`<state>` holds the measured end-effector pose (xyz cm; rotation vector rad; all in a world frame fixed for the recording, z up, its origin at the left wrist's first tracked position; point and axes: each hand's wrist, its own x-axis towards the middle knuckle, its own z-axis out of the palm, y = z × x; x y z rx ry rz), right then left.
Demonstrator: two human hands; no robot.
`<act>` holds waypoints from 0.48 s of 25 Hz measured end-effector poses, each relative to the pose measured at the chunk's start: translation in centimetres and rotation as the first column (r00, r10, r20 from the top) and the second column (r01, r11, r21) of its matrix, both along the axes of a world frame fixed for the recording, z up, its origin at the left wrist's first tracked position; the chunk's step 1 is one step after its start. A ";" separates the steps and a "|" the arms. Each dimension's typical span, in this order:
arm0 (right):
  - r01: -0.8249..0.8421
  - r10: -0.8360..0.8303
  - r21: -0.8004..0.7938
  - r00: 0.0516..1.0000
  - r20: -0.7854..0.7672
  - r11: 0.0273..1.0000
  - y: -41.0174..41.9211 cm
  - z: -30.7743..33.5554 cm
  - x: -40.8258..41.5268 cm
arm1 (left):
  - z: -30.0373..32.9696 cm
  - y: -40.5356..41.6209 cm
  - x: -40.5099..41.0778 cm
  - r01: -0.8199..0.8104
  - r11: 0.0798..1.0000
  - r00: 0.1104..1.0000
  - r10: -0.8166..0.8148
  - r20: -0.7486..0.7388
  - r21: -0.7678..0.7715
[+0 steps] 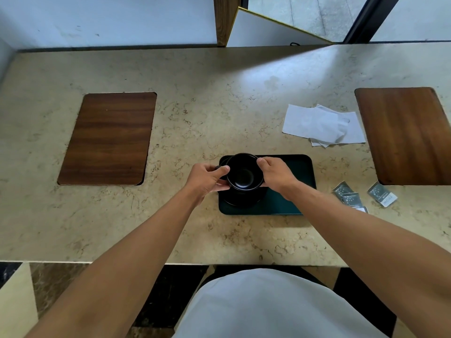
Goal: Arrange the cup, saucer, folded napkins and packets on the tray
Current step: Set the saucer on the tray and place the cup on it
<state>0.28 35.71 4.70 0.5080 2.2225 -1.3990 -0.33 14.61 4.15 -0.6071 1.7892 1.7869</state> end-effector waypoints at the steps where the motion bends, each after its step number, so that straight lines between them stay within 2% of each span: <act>1: -0.011 0.011 0.014 1.000 0.000 1.000 0.0 0.0 0.0 | -0.1 0.0 0.0 -0.002 1.000 1.000 0.002 -0.001 -0.015; 6: -0.035 0.036 0.086 0.999 -0.007 0.996 -0.4 0.0 -0.2 | -0.2 -0.1 0.0 0.003 0.994 1.000 -0.005 -0.019 -0.112; 12: -0.063 0.063 0.129 0.998 0.003 0.990 -0.6 0.2 -0.2 | -0.6 -0.1 0.1 0.020 0.988 1.000 -0.019 0.007 -0.156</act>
